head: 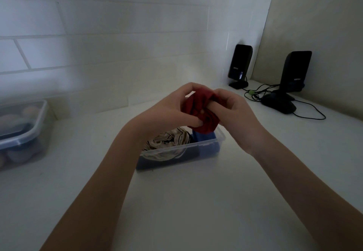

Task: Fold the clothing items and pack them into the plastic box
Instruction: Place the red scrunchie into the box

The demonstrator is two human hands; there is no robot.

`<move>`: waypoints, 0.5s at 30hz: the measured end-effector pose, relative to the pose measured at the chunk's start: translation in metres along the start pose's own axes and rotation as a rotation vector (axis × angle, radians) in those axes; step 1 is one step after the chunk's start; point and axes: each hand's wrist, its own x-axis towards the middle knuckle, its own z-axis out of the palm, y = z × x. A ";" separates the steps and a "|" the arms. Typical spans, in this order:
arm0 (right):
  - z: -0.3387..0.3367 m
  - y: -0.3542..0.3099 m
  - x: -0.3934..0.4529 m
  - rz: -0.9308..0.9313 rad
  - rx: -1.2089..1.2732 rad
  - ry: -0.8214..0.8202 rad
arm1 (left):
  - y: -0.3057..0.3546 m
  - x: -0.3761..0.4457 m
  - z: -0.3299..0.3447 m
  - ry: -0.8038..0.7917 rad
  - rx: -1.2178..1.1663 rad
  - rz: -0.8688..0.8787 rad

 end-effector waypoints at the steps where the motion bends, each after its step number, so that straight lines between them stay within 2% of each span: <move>1: -0.001 0.000 0.000 0.003 0.005 0.025 | 0.000 0.001 0.000 0.026 -0.018 -0.011; 5: -0.004 0.001 0.002 0.054 0.073 0.070 | -0.001 0.003 -0.001 0.188 -0.038 -0.030; 9: -0.001 0.005 0.001 0.046 -0.095 0.126 | -0.002 -0.001 -0.001 0.323 0.116 -0.014; 13: 0.005 0.008 -0.001 0.011 -0.276 0.041 | -0.004 -0.005 0.001 0.292 0.354 0.057; 15: 0.004 0.012 0.002 -0.010 -0.456 0.004 | -0.007 -0.007 0.001 0.255 0.407 0.042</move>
